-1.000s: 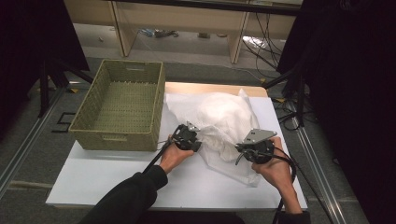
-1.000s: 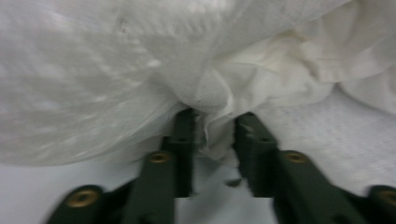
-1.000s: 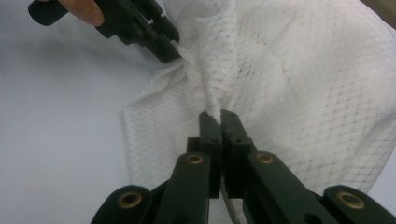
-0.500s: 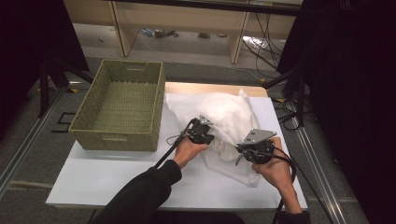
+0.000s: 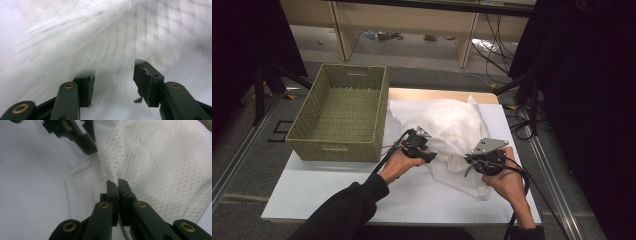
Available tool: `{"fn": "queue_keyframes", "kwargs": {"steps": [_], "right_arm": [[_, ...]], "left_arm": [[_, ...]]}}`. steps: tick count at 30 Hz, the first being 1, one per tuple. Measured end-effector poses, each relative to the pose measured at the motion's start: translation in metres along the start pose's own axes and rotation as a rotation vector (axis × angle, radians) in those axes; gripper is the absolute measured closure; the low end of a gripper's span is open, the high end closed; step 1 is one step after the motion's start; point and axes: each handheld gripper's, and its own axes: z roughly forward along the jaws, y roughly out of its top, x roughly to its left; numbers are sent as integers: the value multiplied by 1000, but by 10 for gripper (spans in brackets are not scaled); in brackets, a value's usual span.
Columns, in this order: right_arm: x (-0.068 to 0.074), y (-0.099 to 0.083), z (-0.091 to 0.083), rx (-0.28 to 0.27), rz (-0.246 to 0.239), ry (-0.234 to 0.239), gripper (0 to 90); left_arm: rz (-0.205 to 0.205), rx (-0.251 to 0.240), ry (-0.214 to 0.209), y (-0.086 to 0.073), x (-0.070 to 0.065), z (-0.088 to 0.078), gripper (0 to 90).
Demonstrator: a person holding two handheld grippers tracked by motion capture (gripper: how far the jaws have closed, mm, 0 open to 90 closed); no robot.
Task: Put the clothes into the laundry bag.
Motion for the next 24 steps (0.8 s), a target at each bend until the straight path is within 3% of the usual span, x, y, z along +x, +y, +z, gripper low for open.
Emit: {"fn": "queue_keyframes", "kwargs": {"steps": [1,5,7,9,11,14,17,18,21,24], "right_arm": [[0,0,0,0,6,-7,899],[0,-1,1,1,3,-13,898],[0,-1,1,1,7,-18,899],[0,-1,1,1,2,-12,898],[-1,0,1,-3,-4,-16,898],[-1,-1,1,-3,-5,-15,899],[0,-1,1,0,2,-14,898],[0,-1,1,0,1,-12,898],[-1,-1,2,-3,-9,-13,898],[-2,-1,1,-8,-7,-16,898]], "left_arm": [[16,11,2,-4,2,-3,555],[-3,52,16,-24,12,-4,665],[-35,52,35,-30,16,2,680],[-36,47,47,-30,18,6,663],[-71,26,71,-28,18,12,605],[-84,12,101,-24,18,19,565],[-99,-8,146,-19,22,27,555],[-103,-16,140,-18,25,31,583],[-102,-13,130,-17,28,34,791],[-66,15,98,-18,28,25,839]]}}
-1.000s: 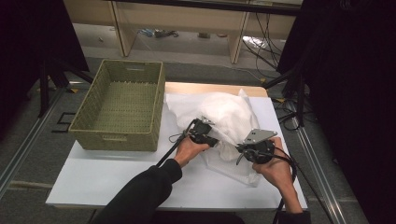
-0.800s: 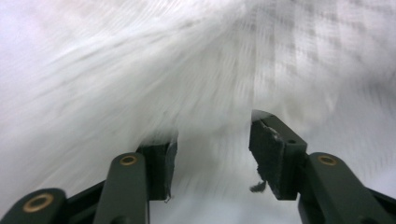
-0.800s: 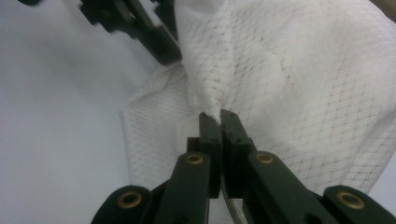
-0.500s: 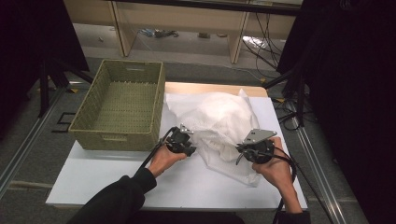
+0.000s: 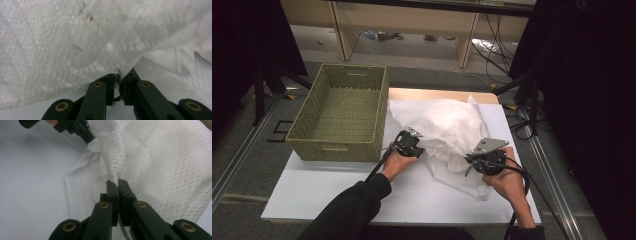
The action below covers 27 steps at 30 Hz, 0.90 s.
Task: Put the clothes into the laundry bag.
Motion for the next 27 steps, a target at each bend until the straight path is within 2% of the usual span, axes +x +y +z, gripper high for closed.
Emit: {"fn": "queue_keyframes", "kwargs": {"steps": [1,3,6,8,10,12,14,15,16,18,21,23,24,25,26,27], "right_arm": [[0,0,-1,5,11,1,898],[-1,-1,-1,1,-2,3,898],[-1,-1,-1,7,18,-1,898],[-1,0,0,6,-5,4,898],[0,1,-1,7,12,-7,898],[0,1,-1,5,0,-6,899],[1,1,-1,9,6,1,899],[1,1,0,5,-8,2,898],[3,1,0,13,8,4,899],[3,1,0,15,5,12,899],[4,1,-1,12,-9,-1,899],[6,1,-2,18,4,3,899],[6,2,-3,11,-13,3,899],[6,2,-4,12,-12,12,899],[7,3,-3,7,-24,9,899],[8,3,-3,13,-10,10,899]], "left_arm": [[5,-2,-7,-1,0,-4,841],[29,9,-23,-4,3,-18,841],[77,24,-55,-10,9,-39,843],[90,25,-69,-16,11,-49,846],[105,36,-88,-23,11,-58,846],[109,51,-104,-30,11,-67,846],[103,36,-127,-38,11,-74,845],[117,42,-128,-42,11,-79,845],[117,32,-130,-45,10,-82,844],[120,29,-136,-49,8,-85,845],[126,18,-144,-54,5,-86,845],[137,27,-146,-57,5,-86,844],[147,33,-135,-58,5,-85,840],[174,59,-126,-59,6,-84,833],[165,80,-129,-60,5,-83,815],[182,98,-103,-61,4,-85,796]]}}
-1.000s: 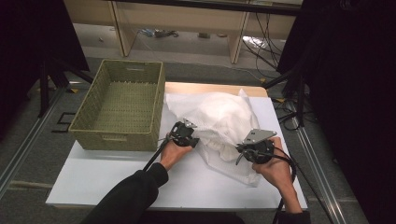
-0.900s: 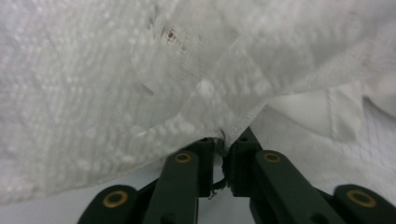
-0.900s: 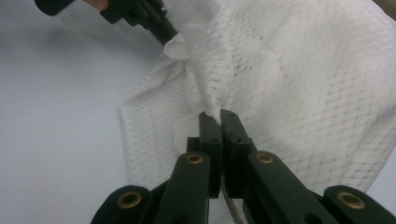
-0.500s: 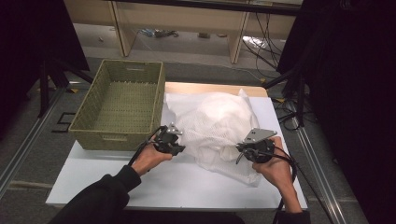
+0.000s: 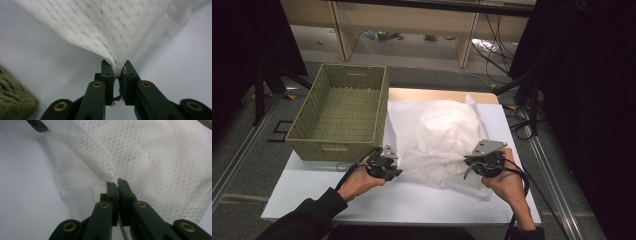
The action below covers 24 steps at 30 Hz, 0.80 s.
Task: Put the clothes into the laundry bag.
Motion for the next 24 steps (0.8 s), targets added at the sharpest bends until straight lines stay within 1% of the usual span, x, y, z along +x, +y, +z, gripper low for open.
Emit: {"fn": "queue_keyframes", "kwargs": {"steps": [1,2,3,4,5,6,7,8,9,10,11,12,13,14,15,16,17,18,19,20,21,22,23,24], "right_arm": [[1,0,1,2,1,5,899],[0,1,1,-2,-16,4,899],[1,1,1,0,-3,-1,899],[1,1,1,-1,-2,-1,899],[0,1,1,-1,-15,11,899],[0,1,1,-6,-15,1,899],[1,1,0,-3,-1,-3,899],[1,2,0,-8,-6,-4,899],[0,3,1,-12,-23,2,899],[0,3,2,-13,-28,12,899],[0,3,1,-12,-23,2,899],[2,3,1,-4,-3,0,899],[2,3,2,-4,-8,1,899],[1,3,3,-12,-23,5,899],[1,3,3,-13,-29,19,899],[2,3,3,-10,-25,17,899],[2,3,3,-12,-21,7,899],[2,3,3,-5,-14,14,899],[1,2,3,-8,-20,6,899],[2,2,2,-3,-4,3,899],[2,2,3,1,0,12,899],[1,2,3,-5,-15,9,899],[1,2,4,-4,-16,9,899],[1,2,4,-2,-16,11,899]], "left_arm": [[20,8,2,-1,-2,-1,795],[39,15,8,-1,-5,-4,794],[50,19,10,0,-8,-8,791],[57,7,21,0,-12,-13,788],[57,-21,25,2,-18,-17,778],[56,-41,19,4,-23,-20,757],[59,-60,-11,8,-30,-21,745],[70,-74,-7,11,-36,-20,726],[90,-82,-4,14,-43,-17,706],[107,-83,-11,16,-48,-13,688],[121,-69,-25,19,-52,-9,659],[137,-48,-24,23,-56,2,625],[155,-47,-11,26,-57,7,581],[148,-47,11,28,-56,15,557],[154,-44,23,30,-54,20,515],[119,-64,47,33,-52,28,477],[135,-67,52,35,-51,32,457],[147,-69,69,37,-50,35,460],[155,-65,77,38,-48,38,478],[152,-64,50,38,-44,41,547],[146,-55,36,38,-41,42,697],[128,-44,24,36,-38,43,804],[122,-35,7,34,-36,43,882],[123,-30,12,32,-35,41,892]]}}
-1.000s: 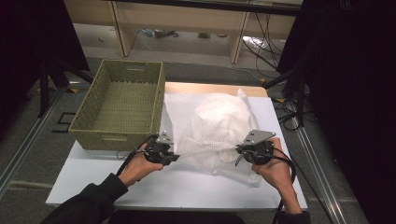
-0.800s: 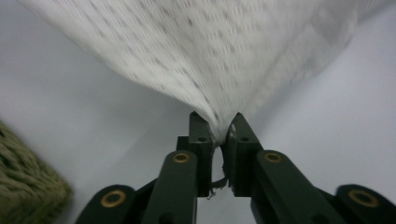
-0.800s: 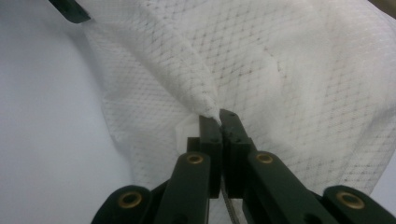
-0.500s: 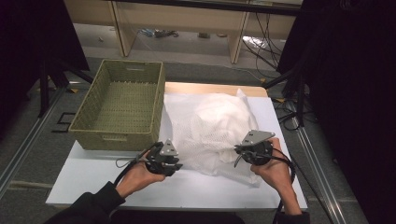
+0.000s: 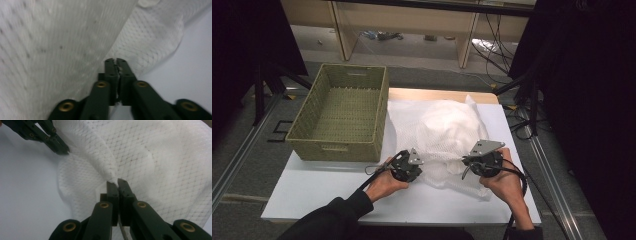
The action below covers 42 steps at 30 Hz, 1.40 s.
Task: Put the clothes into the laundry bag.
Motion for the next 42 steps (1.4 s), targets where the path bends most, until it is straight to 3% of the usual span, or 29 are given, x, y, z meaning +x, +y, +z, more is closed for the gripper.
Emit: {"fn": "queue_keyframes", "kwargs": {"steps": [5,8,10,11,15,17,20,21,23,26,27,29,33,34,35,39,40,42], "right_arm": [[0,1,-1,-3,-4,-5,899],[0,1,0,-5,-12,-4,899],[3,1,-1,5,6,-4,899],[3,2,0,4,-8,4,899],[6,2,0,11,-1,8,899],[7,2,0,12,4,12,899],[5,2,0,4,-15,11,899],[5,2,0,2,-12,8,899],[7,2,0,12,3,16,899],[6,2,1,12,-14,20,899],[8,1,2,7,7,4,899],[7,0,1,19,4,23,899],[10,-4,3,21,0,17,900],[10,-5,4,23,-14,21,900],[14,-8,5,46,4,39,900],[18,-16,19,74,-39,56,900],[21,-19,22,102,-5,69,900],[21,-22,29,113,-36,84,900]], "left_arm": [[7,-28,-78,-18,-10,-33,895],[3,-23,-155,-30,-20,-48,895],[52,16,-167,-37,-27,-52,894],[57,30,-166,-39,-30,-52,894],[28,33,-166,-41,-31,-56,874],[21,6,-180,-34,-30,-60,798],[-8,-52,-150,-21,-32,-60,623],[-46,-69,-137,-16,-32,-58,600],[-68,-100,-92,-7,-29,-54,571],[-53,-98,-93,7,-29,-43,567],[-50,-97,-92,9,-30,-40,550],[-56,-96,-83,13,-30,-33,529],[-34,-84,-99,11,-30,-31,530],[-45,-86,-105,9,-32,-33,527],[-44,-86,-107,7,-32,-36,508],[-41,-127,-53,-10,-23,-66,473],[-91,-130,-32,-16,-18,-73,470],[-141,-115,7,-26,-6,-82,470]]}}
